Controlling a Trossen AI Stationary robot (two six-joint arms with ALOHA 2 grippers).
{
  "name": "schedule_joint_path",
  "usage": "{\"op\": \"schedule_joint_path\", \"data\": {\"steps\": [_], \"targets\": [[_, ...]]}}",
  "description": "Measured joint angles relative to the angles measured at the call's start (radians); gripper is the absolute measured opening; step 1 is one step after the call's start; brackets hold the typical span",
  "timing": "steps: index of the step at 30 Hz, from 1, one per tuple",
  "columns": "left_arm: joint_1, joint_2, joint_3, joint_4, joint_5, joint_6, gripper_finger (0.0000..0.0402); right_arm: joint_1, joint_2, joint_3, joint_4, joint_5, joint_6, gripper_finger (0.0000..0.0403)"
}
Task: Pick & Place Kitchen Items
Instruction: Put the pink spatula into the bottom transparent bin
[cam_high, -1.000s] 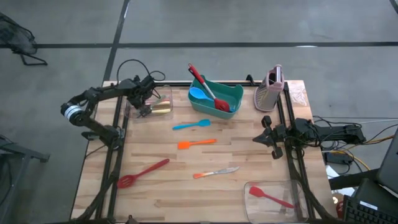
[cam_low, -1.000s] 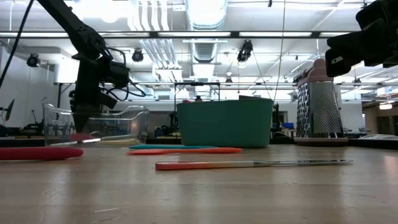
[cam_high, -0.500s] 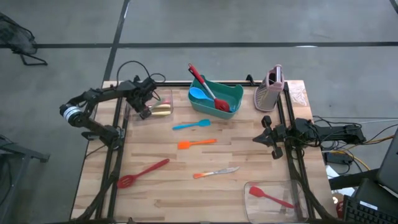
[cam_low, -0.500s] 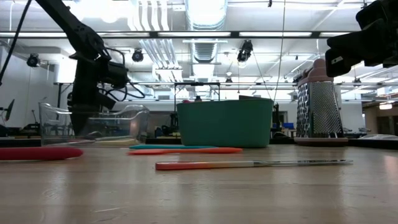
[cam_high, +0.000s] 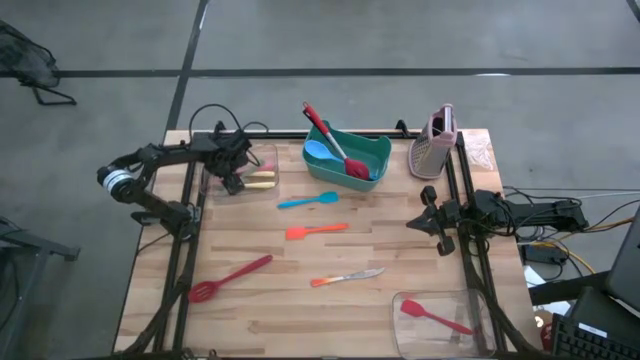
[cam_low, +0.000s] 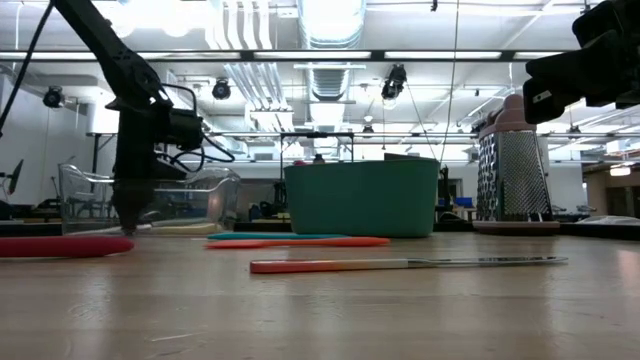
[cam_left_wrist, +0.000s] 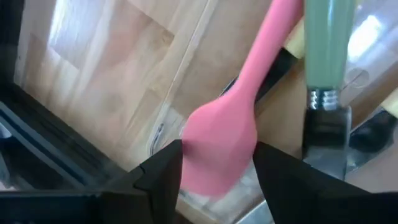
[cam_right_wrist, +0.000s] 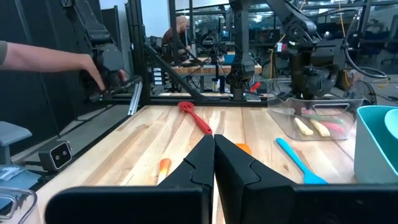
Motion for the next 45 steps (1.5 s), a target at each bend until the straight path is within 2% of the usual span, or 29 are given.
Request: {"op": "schedule_joint_path", "data": {"steps": [3,6,9,12,14,20,25,31,45], "targets": [[0.000,0.009,-0.015,0.015,-0.012,0.007,0.0201,0.000,0.000,0.000,0.000,0.000,0.000,0.0008],[-0.001,0.011,-0.005,-0.004,-0.015,-0.002,0.0179,0.000,0.000,0.000,0.000,0.000,0.000,0.0008],[-0.001,0.012,0.006,-0.012,-0.010,-0.003,0.0123,0.000,0.000,0.000,0.000,0.000,0.000,0.0008],[0.000,0.015,0.020,-0.028,-0.045,0.011,0.0043,0.000,0.000,0.000,0.000,0.000,0.000,0.0008],[0.000,0.015,0.035,-0.057,-0.079,0.007,0.0022,0.000,0.000,0.000,0.000,0.000,0.000,0.0008],[-0.005,0.005,0.103,-0.159,-0.086,0.002,0.0022,0.000,0.000,0.000,0.000,0.000,0.000,0.0008],[-0.025,-0.026,0.163,-0.263,-0.004,-0.002,0.0022,0.000,0.000,0.000,0.000,0.000,0.000,0.0008],[-0.070,-0.072,0.228,-0.407,0.015,-0.045,0.0022,0.000,0.000,0.000,0.000,0.000,0.000,0.0008],[-0.142,-0.229,0.295,-0.435,0.016,-0.083,0.0022,0.000,0.000,0.000,0.000,0.000,0.000,0.0008]]}}
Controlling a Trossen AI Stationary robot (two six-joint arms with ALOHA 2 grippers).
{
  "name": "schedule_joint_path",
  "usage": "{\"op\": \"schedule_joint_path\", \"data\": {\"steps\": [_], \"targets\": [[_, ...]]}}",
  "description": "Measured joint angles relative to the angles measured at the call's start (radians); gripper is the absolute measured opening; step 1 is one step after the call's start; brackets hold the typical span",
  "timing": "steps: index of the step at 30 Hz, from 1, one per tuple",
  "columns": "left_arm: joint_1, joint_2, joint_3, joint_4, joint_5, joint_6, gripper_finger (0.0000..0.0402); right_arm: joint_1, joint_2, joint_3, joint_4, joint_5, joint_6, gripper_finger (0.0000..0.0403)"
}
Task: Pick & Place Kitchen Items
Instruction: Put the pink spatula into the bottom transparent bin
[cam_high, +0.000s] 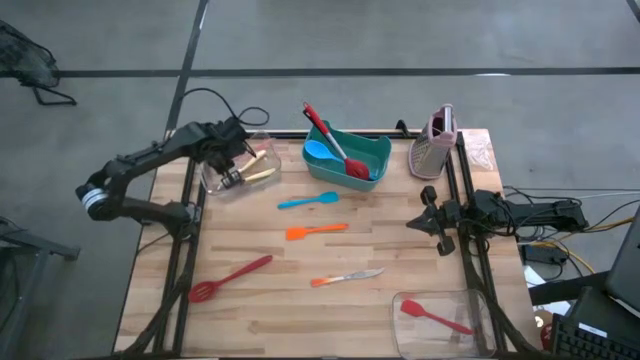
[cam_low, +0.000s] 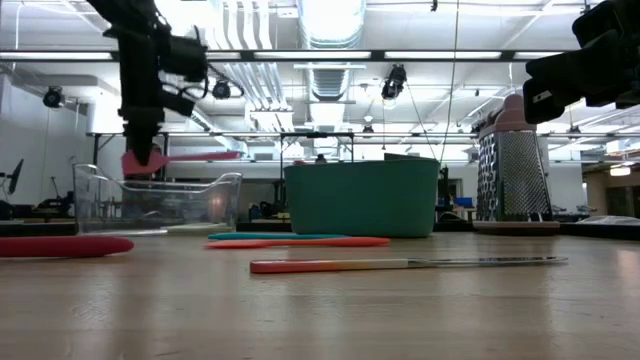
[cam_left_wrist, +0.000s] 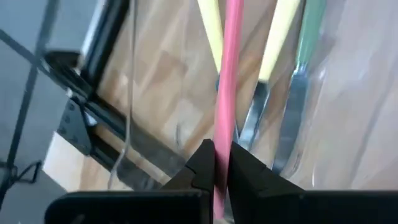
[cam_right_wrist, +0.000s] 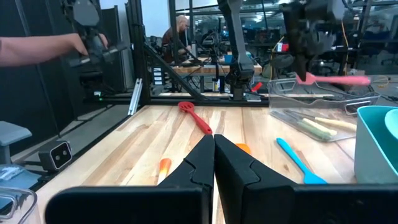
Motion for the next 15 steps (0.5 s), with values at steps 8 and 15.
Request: {"op": "schedule_joint_path", "data": {"steps": [8,15], "targets": [[-0.214,-0.057,0.014,0.140,0.157,-0.138,0.0022,0.000,0.000,0.000,0.000,0.000,0.000,0.0008],[-0.581,-0.010,0.011,0.504,0.222,-0.296,0.0022,0.000,0.000,0.000,0.000,0.000,0.000,0.0008]]}}
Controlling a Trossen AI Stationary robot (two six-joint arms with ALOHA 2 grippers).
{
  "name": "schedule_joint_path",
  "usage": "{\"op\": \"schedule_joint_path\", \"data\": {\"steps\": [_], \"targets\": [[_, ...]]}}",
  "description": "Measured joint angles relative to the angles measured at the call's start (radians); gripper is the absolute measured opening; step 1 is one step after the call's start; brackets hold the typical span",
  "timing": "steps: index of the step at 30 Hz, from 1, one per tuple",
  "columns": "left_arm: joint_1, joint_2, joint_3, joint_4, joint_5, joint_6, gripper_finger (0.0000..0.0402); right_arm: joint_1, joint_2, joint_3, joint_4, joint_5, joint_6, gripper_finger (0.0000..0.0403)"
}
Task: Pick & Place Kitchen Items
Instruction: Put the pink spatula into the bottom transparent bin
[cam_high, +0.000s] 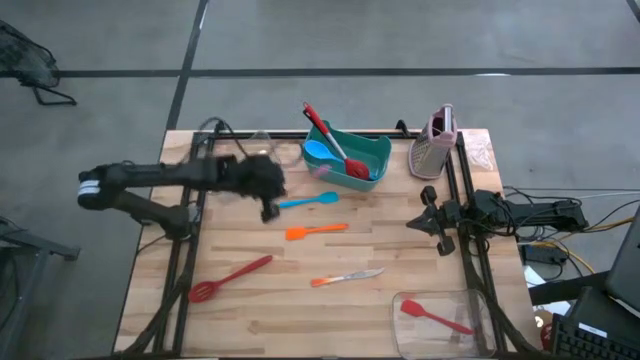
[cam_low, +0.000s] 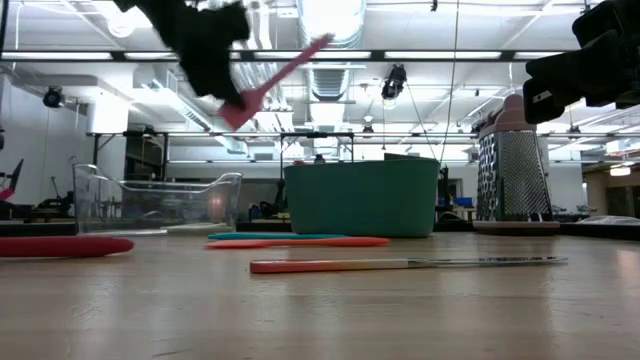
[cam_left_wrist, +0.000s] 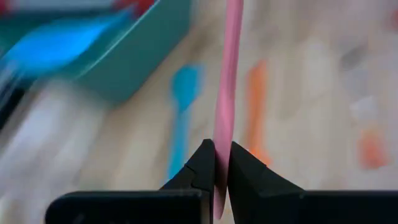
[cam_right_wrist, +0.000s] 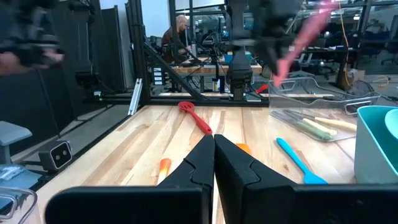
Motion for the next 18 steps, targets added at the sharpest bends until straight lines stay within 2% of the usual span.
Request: {"op": "schedule_joint_path", "data": {"steps": [6,13,18], "targets": [[-0.211,0.083,0.000,0.291,-0.004,-0.032,0.0022,0.000,0.000,0.000,0.000,0.000,0.000,0.0008],[-0.295,0.191,0.001,0.450,-0.011,-0.082,0.0022,0.000,0.000,0.000,0.000,0.000,0.000,0.0008],[-0.328,0.250,0.000,0.500,-0.012,-0.084,0.0022,0.000,0.000,0.000,0.000,0.000,0.000,0.0008]]}}
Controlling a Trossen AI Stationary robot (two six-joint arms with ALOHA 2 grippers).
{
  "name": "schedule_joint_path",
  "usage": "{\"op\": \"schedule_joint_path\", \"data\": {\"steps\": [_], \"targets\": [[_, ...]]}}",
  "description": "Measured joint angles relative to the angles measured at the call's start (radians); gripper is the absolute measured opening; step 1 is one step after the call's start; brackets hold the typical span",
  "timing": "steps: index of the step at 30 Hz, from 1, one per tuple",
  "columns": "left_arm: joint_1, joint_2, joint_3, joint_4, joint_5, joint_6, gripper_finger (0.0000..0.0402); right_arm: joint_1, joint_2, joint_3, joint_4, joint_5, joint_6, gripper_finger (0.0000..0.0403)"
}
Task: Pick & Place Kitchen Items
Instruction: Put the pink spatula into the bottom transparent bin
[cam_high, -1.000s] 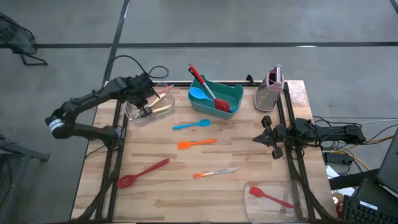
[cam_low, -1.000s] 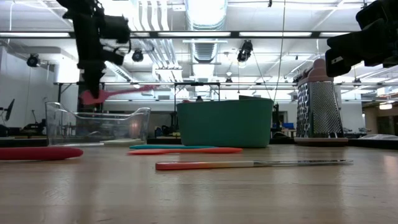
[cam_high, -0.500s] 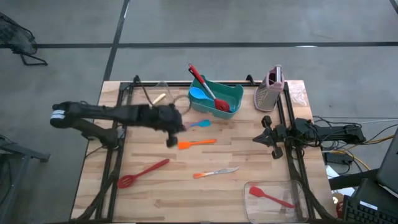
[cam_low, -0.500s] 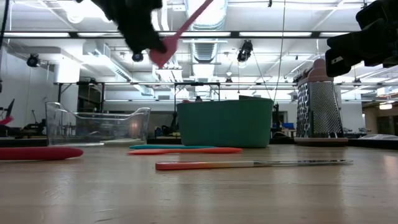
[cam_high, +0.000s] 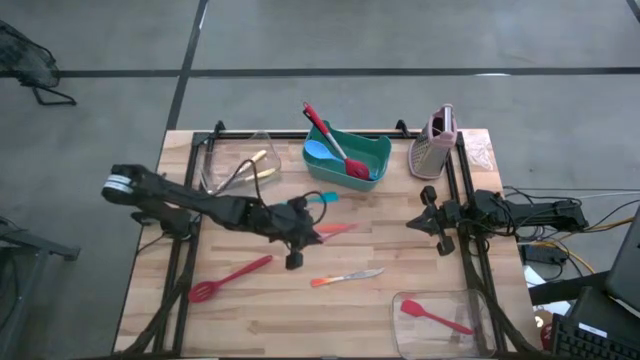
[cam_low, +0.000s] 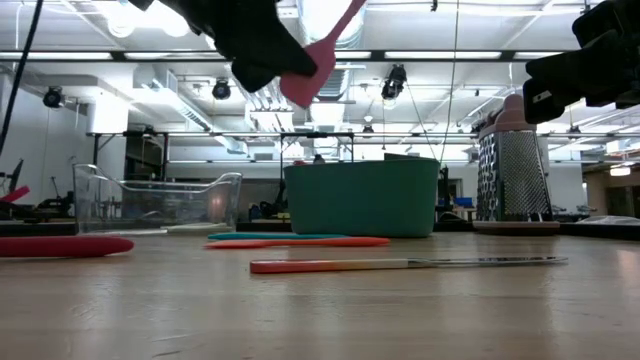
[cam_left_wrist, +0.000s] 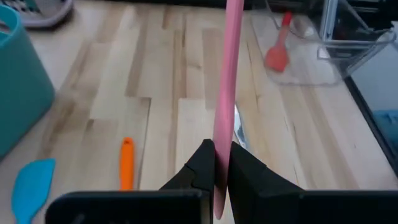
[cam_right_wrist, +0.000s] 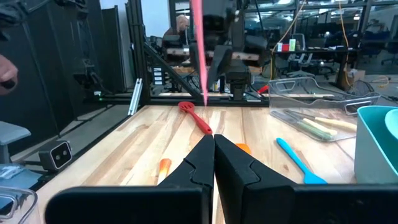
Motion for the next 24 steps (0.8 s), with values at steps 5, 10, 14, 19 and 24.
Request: {"op": "schedule_joint_path", "data": {"steps": [5,10,14,19,24], "targets": [[-0.002,0.057,0.000,0.104,-0.008,0.000,0.0022,0.000,0.000,0.000,0.000,0.000,0.000,0.0008],[-0.003,0.089,0.001,0.134,0.001,-0.015,0.0022,0.000,0.000,0.000,0.000,0.000,0.000,0.0008],[-0.007,0.106,0.004,0.172,0.001,-0.038,0.0022,0.000,0.000,0.000,0.002,0.000,0.000,0.0008],[-0.010,0.109,0.004,0.197,0.008,-0.039,0.0022,0.000,0.001,0.000,0.052,-0.001,0.027,0.0008],[-0.010,0.114,0.004,0.217,0.008,-0.034,0.0022,0.000,0.001,0.000,0.167,-0.003,0.338,0.0008]]}}
